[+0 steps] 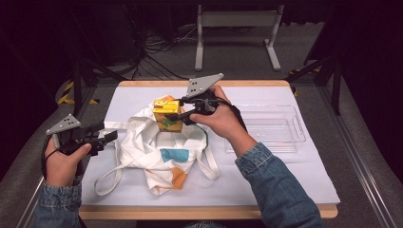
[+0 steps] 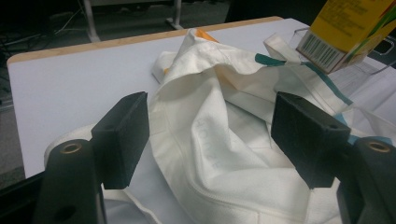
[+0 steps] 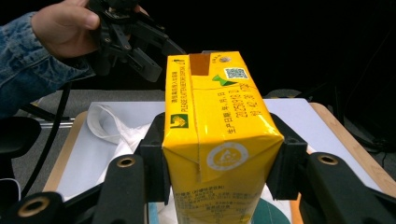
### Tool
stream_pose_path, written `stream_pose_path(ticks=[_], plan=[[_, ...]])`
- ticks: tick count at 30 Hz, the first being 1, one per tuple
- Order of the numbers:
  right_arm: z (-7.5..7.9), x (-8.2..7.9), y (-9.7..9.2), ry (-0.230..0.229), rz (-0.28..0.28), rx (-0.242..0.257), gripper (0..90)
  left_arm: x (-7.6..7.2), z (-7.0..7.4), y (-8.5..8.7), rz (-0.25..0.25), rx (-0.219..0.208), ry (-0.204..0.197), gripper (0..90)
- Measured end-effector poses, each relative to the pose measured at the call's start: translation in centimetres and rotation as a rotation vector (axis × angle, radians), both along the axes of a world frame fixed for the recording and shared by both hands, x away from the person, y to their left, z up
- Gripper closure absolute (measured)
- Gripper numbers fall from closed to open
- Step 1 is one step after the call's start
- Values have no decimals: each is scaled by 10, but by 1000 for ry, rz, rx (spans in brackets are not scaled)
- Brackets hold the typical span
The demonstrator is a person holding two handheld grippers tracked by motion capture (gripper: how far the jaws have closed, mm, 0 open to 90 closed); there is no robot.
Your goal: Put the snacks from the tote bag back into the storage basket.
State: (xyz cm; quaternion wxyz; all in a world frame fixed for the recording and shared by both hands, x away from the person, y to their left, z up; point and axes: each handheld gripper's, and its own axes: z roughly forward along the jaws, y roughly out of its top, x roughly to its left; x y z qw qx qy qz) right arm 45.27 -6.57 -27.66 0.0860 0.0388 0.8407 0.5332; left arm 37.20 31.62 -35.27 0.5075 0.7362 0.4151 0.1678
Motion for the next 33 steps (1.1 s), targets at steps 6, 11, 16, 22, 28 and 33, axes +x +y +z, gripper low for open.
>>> stream_pose_path(ticks=[6, 11, 16, 22, 28, 33], plan=[[11, -3, -20, -5, -4, 9, 510, 0, 0, -1, 0, 2, 4, 277], [18, -4, -36, -9, -18, 20, 510, 0, 0, 0, 2, 4, 5, 274], [25, -5, -57, -10, -38, 26, 509, 0, -1, 0, 4, 2, 10, 270], [28, -4, -77, -8, -66, 31, 509, 1, -1, 0, 8, 4, 14, 258], [30, -2, -100, -4, -86, 41, 509, 1, -2, 0, 9, 1, 21, 252], [30, 0, -118, -1, -114, 47, 509, 1, -1, -1, 11, 2, 21, 251]])
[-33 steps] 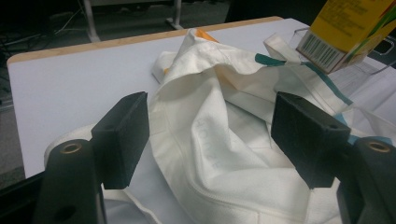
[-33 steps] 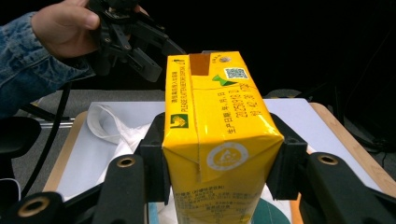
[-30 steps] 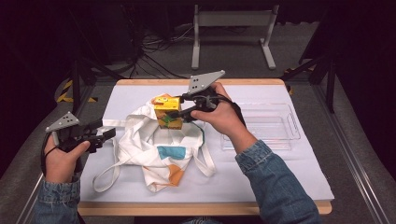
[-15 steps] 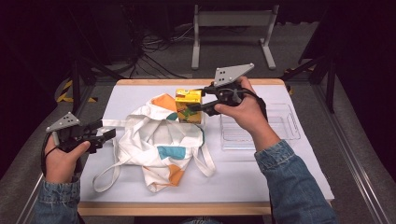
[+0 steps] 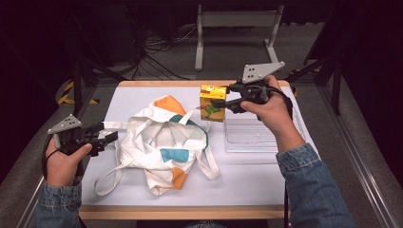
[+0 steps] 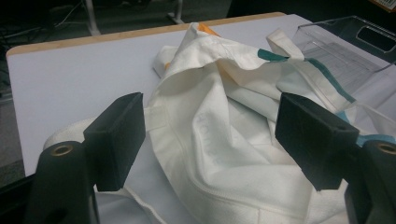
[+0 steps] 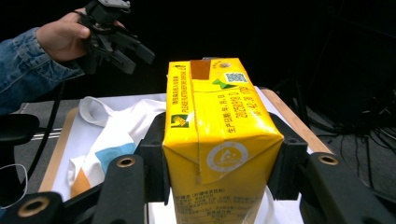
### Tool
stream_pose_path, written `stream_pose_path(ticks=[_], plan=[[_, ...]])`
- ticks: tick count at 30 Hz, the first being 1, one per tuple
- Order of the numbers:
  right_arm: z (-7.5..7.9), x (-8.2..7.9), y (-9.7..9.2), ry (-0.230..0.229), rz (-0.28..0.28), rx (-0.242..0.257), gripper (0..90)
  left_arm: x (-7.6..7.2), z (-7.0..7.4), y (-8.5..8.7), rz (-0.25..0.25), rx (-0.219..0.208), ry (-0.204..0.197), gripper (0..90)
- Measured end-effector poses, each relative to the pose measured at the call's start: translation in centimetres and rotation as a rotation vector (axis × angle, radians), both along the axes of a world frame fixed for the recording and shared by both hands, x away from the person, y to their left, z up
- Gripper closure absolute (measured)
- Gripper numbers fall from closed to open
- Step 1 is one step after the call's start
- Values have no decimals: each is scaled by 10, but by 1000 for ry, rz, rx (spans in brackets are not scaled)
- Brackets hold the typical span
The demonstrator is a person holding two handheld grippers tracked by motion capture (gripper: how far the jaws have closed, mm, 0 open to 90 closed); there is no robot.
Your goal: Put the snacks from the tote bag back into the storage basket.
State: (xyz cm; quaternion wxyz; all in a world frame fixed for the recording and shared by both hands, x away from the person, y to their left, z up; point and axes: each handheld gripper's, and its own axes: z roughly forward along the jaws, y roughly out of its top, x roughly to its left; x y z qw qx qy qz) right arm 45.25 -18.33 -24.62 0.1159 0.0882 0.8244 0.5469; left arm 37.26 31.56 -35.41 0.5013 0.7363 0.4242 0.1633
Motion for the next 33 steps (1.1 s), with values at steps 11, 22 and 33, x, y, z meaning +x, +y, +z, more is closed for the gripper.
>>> stream_pose_path(ticks=[11, 22, 33], plan=[[-4, 6, -39, 18, -75, -14, 508, 1, 0, 0, -1, 6, 2, 250], [-14, 12, -71, 9, -138, -28, 508, 2, 0, -1, -2, 1, 5, 249], [-27, 14, -88, 13, -92, -33, 508, 4, -1, -2, -5, -5, 7, 248]])
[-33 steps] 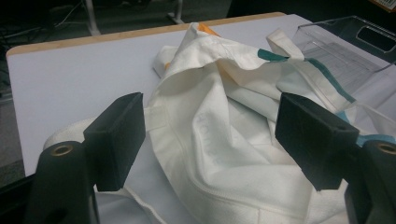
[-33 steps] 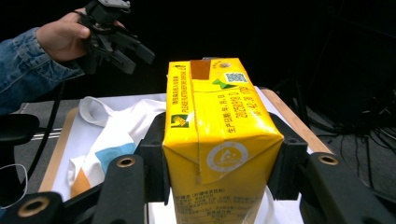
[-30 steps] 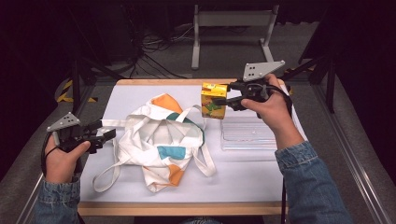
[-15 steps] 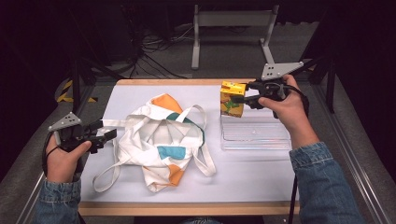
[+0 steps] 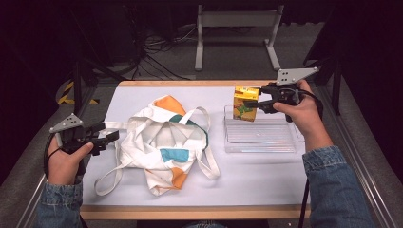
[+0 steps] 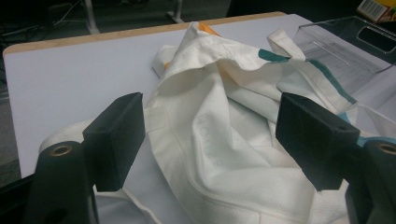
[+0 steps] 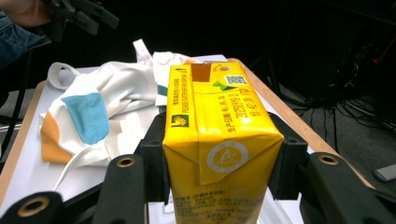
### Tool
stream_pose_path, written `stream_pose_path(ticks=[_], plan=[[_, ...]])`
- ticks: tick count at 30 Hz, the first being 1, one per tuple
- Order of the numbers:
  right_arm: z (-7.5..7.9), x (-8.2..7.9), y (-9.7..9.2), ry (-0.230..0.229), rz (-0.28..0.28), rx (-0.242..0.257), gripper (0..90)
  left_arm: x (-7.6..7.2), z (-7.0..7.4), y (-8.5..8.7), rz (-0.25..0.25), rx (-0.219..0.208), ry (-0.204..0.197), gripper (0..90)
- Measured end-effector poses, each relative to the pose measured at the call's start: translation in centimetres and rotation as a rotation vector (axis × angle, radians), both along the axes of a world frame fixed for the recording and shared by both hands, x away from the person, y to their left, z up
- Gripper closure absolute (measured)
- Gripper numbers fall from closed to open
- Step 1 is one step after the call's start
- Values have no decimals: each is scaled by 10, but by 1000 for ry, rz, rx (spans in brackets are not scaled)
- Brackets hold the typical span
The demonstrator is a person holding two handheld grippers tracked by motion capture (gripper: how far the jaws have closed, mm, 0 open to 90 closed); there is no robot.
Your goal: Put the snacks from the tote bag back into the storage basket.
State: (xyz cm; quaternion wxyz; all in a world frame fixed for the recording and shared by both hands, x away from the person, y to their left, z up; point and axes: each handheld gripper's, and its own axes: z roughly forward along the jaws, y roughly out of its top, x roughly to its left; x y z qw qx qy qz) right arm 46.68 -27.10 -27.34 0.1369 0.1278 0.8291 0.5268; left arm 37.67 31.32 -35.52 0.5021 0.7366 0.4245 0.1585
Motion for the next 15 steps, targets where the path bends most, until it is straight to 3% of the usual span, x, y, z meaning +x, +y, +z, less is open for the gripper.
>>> stream_pose_path(ticks=[15], plan=[[-33, 2, -10, 55, 8, -25, 508, 0, -1, 0, -1, 5, 6, 247]])
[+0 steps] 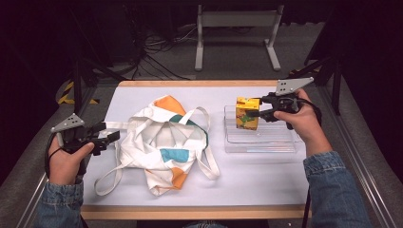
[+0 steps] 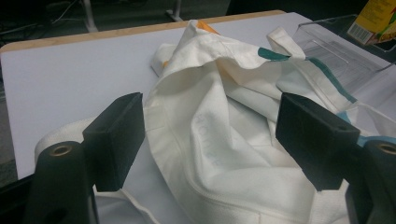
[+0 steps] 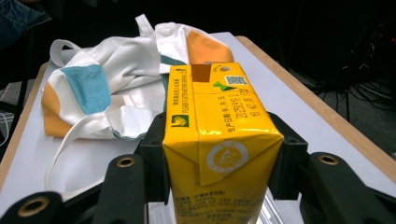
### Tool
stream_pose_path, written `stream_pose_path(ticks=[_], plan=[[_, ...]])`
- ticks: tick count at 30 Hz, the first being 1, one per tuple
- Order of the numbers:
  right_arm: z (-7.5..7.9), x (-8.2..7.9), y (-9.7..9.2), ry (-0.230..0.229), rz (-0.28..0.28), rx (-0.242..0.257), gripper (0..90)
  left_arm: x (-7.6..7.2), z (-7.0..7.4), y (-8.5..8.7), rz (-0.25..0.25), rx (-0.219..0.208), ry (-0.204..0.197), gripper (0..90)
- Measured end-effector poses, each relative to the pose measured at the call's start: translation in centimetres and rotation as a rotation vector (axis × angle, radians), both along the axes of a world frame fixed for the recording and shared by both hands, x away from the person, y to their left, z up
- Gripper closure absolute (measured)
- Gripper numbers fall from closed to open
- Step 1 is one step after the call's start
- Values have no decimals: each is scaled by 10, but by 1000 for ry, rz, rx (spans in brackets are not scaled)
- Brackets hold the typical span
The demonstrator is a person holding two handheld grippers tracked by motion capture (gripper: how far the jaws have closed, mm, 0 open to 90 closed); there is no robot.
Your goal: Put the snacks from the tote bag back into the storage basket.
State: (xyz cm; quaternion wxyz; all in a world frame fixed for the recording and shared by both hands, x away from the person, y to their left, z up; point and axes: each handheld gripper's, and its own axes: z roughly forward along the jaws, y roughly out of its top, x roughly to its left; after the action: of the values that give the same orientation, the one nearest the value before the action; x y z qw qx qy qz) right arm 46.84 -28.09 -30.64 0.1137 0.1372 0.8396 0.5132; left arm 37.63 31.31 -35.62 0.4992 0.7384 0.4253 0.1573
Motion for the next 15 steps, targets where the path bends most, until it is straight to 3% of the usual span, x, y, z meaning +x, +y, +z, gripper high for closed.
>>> stream_pose_path(ticks=[15], plan=[[-24, 0, 5, 14, 52, -25, 508, -13, -1, 9, 35, 5, 4, 246]])
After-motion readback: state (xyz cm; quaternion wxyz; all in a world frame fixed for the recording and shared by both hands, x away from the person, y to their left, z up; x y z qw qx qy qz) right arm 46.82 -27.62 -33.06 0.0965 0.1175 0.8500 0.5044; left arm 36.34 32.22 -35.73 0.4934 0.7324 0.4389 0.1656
